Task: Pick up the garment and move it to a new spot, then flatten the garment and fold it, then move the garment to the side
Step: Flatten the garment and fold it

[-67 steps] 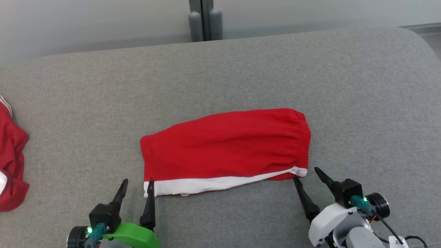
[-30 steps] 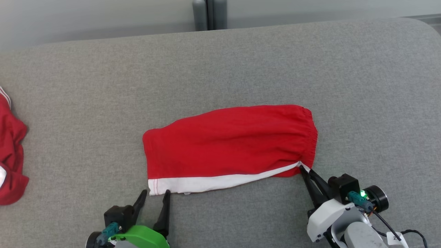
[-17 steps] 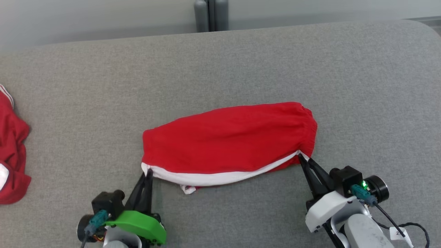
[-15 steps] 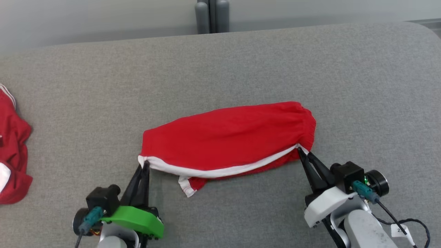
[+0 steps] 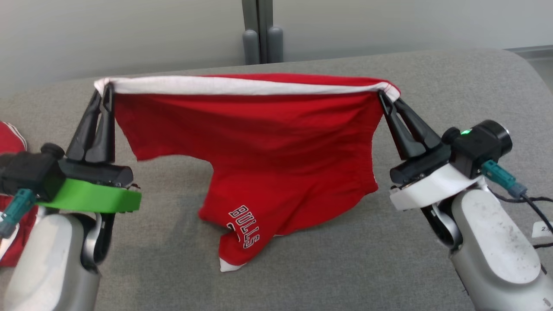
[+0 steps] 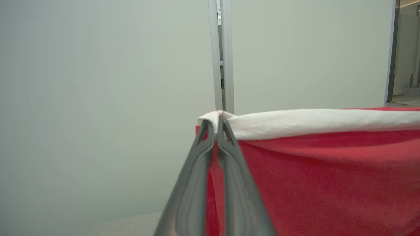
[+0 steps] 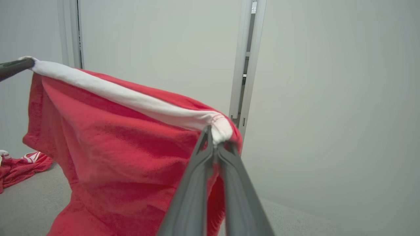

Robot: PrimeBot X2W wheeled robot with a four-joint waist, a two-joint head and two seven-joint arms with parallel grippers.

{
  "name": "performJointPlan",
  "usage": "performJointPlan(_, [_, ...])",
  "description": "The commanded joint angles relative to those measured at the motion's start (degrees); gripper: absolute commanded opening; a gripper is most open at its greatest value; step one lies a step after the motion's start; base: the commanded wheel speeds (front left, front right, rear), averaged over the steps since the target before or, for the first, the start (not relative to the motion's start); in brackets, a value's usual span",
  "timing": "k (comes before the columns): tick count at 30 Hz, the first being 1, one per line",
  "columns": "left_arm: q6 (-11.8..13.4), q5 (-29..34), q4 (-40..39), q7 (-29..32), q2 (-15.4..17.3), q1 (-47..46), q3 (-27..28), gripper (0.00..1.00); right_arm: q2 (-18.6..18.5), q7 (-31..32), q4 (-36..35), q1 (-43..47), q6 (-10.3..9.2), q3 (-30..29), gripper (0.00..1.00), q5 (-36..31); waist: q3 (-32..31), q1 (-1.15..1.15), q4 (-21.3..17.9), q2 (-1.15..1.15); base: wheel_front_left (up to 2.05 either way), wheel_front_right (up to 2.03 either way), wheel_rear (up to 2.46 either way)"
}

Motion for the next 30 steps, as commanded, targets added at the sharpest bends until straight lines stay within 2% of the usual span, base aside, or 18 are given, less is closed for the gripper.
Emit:
performJointPlan(1, [-0.2,-0.6,-0.4,0.0,1.8,-2.7,-0.6,0.00,-1.0,0.8,-1.4,-2.1,-0.06,0.2,0.00,1.1,0.6,0.00,-0.3,0.00,0.00,0.00,0.00])
performJointPlan(6, [-0.2,-3.4,2.1,0.0,6.2,-10.6,-3.0,0.00,-3.4,4.1,-3.4,-9.5,-0.06,2.0,0.00,1.6,4.6,0.00,-0.7,0.00,0.00,0.00,0.00])
performJointPlan(9, [-0.1,-4.7,4.4,0.0,8.3,-16.6,-4.3,0.00,-4.1,5.2,-1.3,-16.3,-0.06,3.1,0.00,0.9,8.2,0.00,-1.0,0.00,0.00,0.00,0.00])
performJointPlan(13, [-0.1,-6.1,8.6,0.0,9.2,-24.9,-4.1,0.00,-3.8,5.0,4.2,-26.9,-0.06,4.8,0.00,-0.8,13.0,0.00,-1.3,0.00,0.00,0.00,0.00])
performJointPlan(18, [-0.1,-3.8,13.4,0.0,9.1,-35.9,-2.8,0.00,-3.3,2.0,13.8,-41.0,-0.08,4.8,0.00,-5.8,17.3,0.00,-1.0,0.00,0.00,0.00,0.00])
performJointPlan(23, [0.0,-0.2,13.4,0.0,7.1,-42.8,0.4,0.00,-2.2,-0.2,21.0,-51.1,-0.08,2.4,0.00,-11.5,18.7,0.00,-0.1,0.00,0.00,0.00,0.00])
performJointPlan(26, [0.0,0.5,13.2,0.0,5.5,-40.6,1.4,0.00,-1.2,-0.4,22.3,-51.5,-0.08,1.8,0.00,-12.8,18.1,0.00,0.3,0.00,0.00,0.00,0.00])
performJointPlan(30, [0.0,-0.1,13.1,0.0,3.5,-31.9,4.5,0.00,-0.3,-0.4,22.4,-43.6,-0.08,4.0,0.00,-11.7,16.3,0.00,0.0,0.00,0.00,0.00,0.00])
